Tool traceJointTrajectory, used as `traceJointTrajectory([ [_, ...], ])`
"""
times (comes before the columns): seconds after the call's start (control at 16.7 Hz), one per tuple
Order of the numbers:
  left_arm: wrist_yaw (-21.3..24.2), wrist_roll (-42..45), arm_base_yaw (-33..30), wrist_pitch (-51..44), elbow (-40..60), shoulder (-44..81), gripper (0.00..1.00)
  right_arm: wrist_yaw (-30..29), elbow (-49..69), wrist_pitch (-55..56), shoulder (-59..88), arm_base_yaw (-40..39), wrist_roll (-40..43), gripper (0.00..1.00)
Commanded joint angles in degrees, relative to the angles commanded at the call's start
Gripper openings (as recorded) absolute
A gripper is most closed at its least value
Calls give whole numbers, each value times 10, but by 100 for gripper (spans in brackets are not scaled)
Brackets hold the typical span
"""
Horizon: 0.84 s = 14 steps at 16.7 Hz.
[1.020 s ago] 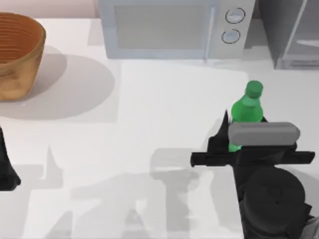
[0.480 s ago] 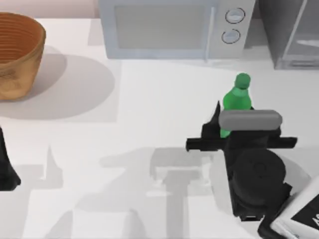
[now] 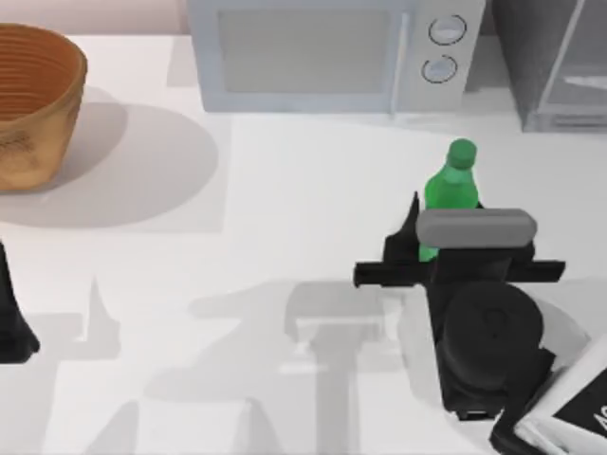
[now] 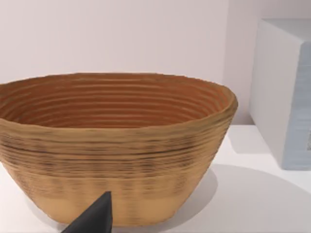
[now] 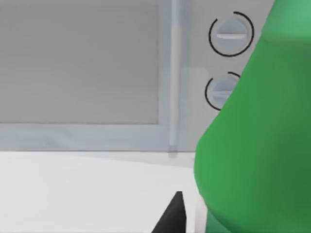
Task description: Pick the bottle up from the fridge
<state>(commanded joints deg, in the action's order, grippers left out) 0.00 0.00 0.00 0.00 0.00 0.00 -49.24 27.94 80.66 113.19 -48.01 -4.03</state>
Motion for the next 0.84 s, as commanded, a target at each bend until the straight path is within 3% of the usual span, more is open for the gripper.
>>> traceJointTrajectory([
  [0.48,0,0,0,0,0,0,100,0,0,0,0,0,0,98],
  [0.84,0,0,0,0,0,0,100,0,0,0,0,0,0,100],
])
